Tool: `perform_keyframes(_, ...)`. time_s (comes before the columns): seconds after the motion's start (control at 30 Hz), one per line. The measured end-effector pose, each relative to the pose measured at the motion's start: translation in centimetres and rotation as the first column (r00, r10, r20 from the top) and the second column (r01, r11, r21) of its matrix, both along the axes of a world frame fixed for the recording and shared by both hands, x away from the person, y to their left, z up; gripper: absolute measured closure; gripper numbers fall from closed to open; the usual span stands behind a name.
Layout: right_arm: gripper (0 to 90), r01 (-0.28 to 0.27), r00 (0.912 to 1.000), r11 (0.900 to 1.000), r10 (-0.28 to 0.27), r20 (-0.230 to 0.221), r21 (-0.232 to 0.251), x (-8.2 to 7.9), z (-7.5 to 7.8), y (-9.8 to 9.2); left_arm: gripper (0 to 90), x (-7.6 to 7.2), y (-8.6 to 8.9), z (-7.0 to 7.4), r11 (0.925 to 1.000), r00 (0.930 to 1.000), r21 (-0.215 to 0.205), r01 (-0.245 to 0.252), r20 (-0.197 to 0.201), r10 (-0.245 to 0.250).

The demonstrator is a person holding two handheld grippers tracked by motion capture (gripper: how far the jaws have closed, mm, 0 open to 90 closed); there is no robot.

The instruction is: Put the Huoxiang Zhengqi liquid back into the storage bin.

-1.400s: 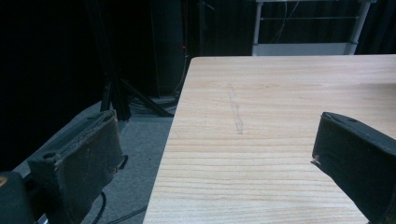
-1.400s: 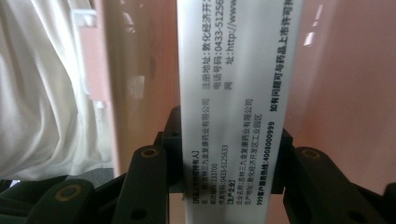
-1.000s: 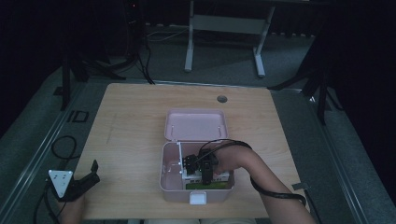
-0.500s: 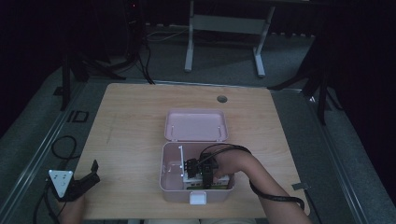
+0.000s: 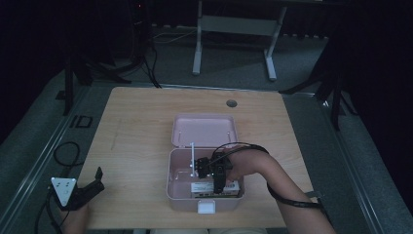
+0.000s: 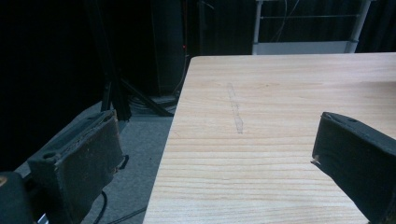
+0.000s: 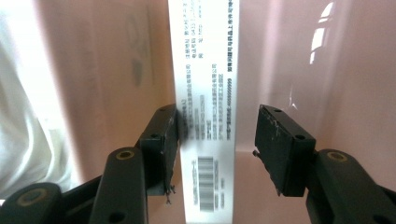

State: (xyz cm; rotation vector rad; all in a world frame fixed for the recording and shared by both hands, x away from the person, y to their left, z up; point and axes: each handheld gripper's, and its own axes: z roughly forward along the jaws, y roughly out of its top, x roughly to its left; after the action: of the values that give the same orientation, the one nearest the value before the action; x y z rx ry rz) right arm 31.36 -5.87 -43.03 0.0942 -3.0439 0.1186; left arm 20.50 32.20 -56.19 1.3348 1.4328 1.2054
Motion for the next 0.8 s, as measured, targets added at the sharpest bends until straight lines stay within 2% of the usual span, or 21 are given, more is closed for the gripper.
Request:
perform_keyframes(0.2,44.8,0.005,0.9994,0.999,-0.007,0.033,0.047,-0.1,2.5,-0.4,1.6,0.0,0.0,0.0,1.0000,1.0000,0.001,-0.001,0.000,0.001)
perform_keyframes(0.37,40.5,0.033,0.9974,0.995,-0.039,0.061,0.095,0.3,4.5,-1.4,1.6,0.0,0.0,0.0,1.0000,1.0000,0.000,-0.002,-0.002,0.002)
perform_keyframes(0.53,36.7,0.070,0.9933,0.989,-0.081,0.082,0.133,0.8,5.7,-2.7,1.6,0.0,0.0,0.0,1.0000,1.0000,0.000,-0.002,-0.001,0.002)
perform_keyframes(0.57,34.5,0.081,0.9909,0.986,-0.096,0.095,0.149,0.9,5.9,-3.1,1.6,0.0,0.0,0.0,1.0000,1.0000,0.000,-0.003,-0.001,0.003)
perform_keyframes(0.8,21.7,0.149,0.9801,0.962,-0.175,0.094,0.231,1.9,7.2,-5.6,1.6,0.0,0.0,0.0,1.0000,1.0000,0.001,-0.004,-0.003,0.004)
